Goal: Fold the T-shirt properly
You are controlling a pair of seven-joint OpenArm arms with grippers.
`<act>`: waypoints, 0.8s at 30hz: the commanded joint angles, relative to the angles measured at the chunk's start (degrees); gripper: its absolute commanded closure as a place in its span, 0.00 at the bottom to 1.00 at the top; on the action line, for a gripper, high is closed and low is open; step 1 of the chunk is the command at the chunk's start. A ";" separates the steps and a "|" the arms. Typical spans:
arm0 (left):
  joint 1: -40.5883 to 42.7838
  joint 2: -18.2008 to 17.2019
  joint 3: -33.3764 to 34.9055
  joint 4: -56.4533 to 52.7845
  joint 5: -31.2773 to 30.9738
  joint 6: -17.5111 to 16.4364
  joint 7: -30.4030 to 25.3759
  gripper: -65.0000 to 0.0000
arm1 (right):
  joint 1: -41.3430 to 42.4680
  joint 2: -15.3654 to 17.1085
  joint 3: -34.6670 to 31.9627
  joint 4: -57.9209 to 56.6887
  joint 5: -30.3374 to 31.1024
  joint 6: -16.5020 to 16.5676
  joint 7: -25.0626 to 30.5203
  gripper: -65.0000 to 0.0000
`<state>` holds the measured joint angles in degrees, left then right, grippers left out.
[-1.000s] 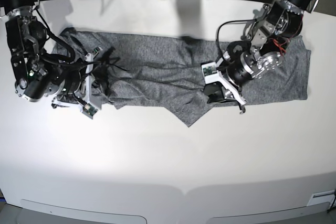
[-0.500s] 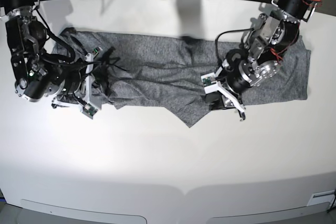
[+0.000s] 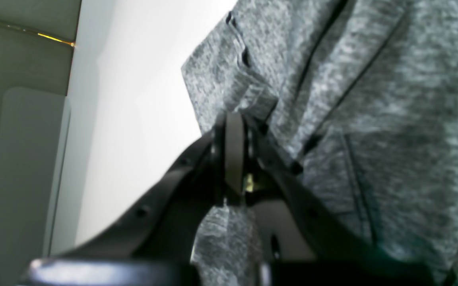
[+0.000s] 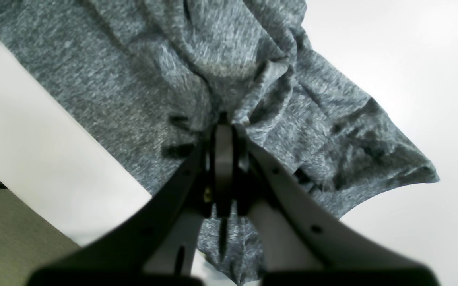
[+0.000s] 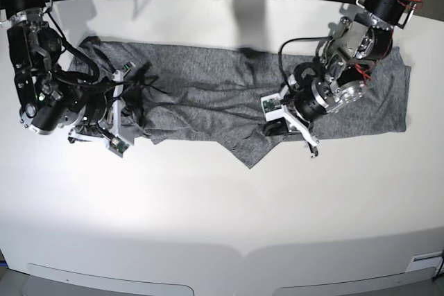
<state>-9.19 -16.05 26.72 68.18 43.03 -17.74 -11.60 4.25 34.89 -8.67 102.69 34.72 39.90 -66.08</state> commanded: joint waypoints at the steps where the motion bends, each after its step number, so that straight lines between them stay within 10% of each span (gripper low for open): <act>1: -1.16 -0.17 -0.26 0.79 -0.63 1.05 -0.79 1.00 | 0.94 0.81 0.50 0.68 0.44 0.10 0.70 1.00; 24: -1.42 -5.42 -0.26 5.46 -1.53 1.27 5.11 1.00 | 0.94 0.81 0.50 0.68 0.42 0.10 1.27 1.00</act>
<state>-9.37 -20.95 26.74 72.36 42.15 -17.56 -5.61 4.25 34.89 -8.67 102.69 34.72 39.90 -65.82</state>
